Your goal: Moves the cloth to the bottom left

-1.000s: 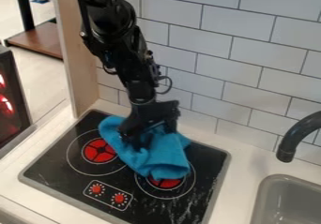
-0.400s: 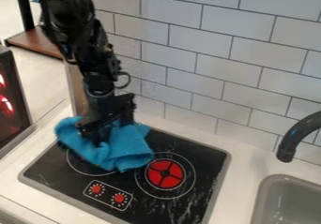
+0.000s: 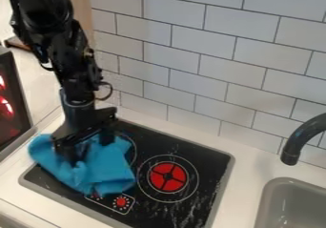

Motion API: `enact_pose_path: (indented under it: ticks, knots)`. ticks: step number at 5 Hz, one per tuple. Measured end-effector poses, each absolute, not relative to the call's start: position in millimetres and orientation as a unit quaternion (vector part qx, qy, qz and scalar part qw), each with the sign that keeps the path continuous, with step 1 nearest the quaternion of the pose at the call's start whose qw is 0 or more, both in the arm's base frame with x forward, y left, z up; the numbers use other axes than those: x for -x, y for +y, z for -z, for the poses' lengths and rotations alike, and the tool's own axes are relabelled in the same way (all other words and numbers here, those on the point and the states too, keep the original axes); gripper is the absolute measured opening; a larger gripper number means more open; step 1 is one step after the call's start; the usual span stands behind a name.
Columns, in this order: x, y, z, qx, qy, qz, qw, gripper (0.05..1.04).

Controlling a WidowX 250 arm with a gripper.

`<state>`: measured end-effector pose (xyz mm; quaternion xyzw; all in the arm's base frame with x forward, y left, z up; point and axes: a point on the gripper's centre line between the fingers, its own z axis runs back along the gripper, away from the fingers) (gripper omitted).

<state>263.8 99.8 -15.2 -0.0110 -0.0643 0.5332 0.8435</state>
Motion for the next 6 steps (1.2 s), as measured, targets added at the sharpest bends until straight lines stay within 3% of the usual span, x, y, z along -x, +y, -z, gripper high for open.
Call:
enact_pose_path:
  ticks: [2, 4, 5, 6]
  knots:
    - [-260, 91, 11, 0.027, -0.043, -0.526, 0.849, 1.001]
    - [-269, 87, -37, 0.038, -0.073, -0.537, 0.84, 1.001]
    - [-269, 76, -70, 0.071, -0.093, -0.524, 0.843, 1.001]
    - [-267, 67, -79, 0.084, -0.09, -0.506, 0.853, 1.001]
